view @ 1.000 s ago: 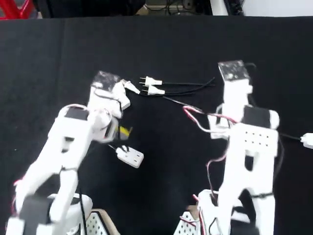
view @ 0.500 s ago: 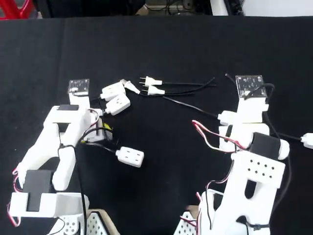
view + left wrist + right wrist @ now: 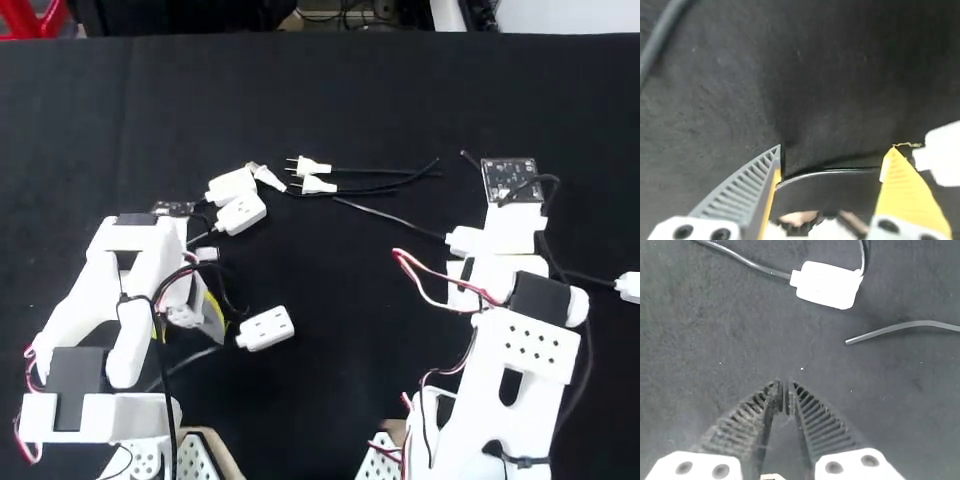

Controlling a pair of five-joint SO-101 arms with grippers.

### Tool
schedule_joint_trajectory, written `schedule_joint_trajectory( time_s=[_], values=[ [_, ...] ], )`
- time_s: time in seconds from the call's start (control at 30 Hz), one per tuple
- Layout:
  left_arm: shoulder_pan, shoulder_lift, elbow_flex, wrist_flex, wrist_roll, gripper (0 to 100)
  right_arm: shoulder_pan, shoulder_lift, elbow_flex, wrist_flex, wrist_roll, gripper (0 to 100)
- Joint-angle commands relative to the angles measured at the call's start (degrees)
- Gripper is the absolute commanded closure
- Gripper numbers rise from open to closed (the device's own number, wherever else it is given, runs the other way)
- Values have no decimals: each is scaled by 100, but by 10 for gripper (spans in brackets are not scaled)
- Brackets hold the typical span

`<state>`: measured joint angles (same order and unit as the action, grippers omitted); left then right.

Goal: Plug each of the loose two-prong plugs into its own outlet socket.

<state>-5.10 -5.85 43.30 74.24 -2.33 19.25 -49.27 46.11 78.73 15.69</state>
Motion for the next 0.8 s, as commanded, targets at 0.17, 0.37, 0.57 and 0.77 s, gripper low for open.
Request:
schedule_joint_trajectory(
  time_s=[0.17,0.37,0.57,0.77],
  values=[
    [-347,-1002,-180,211,-1635,690,62,-101,224,-536,44,985],
    [444,-3086,92,211,-2488,670,26,-92,224,-545,0,986],
    [1807,-3393,1077,-1169,-2963,624,26,-92,224,-527,0,986],
    [2484,-2479,1376,-1873,-4413,625,26,-92,224,-554,26,986]
  ],
)
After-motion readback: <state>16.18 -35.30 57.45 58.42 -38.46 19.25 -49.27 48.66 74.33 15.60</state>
